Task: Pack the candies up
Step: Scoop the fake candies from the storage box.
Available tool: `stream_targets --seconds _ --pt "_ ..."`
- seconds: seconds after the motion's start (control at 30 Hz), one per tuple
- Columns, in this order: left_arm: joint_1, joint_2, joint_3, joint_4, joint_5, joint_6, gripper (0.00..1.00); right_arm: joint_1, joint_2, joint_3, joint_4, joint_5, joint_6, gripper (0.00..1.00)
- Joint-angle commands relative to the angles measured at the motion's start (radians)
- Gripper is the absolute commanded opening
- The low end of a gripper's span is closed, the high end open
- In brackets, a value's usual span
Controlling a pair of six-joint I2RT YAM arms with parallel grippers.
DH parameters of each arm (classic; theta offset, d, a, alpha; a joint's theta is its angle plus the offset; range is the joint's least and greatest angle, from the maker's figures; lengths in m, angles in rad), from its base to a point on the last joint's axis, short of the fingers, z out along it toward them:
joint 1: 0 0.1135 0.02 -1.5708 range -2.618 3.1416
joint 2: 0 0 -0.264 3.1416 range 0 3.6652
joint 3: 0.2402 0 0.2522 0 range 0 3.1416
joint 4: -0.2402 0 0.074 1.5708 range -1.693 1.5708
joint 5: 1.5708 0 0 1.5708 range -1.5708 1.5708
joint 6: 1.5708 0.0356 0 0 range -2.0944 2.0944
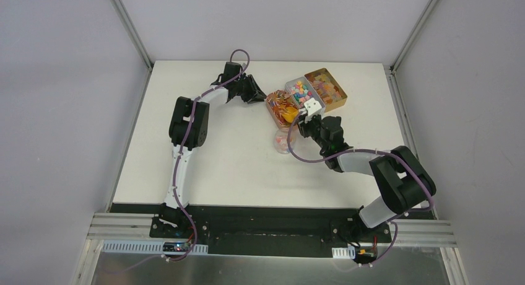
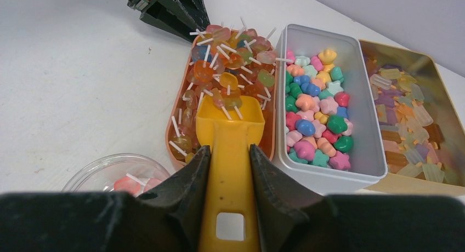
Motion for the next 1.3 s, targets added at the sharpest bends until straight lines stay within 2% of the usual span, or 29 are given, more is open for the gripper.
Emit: stream_targets --seconds 0.0,0.4,0.83,1.27 --pt "-0.041 -0.005 0.021 0.048 0.064 -0.012 0.27 -0.001 0.026 -0.008 0.135 -0.011 0.026 0.0" --pt "-0.042 -0.011 0.019 0.047 0.062 -0.009 0.27 -0.002 0.071 -0.028 0.225 -0.016 0.034 0.0" --pt "-0.041 -0.006 0.032 0.028 0.053 0.003 0.27 -0.009 0.136 -0.077 0.427 -0.03 0.045 0.0" --pt "-0.023 -0.043 0.051 -0.02 0.036 0.039 0.28 -0.025 0.119 -0.11 0.524 -0.045 0.048 0.0"
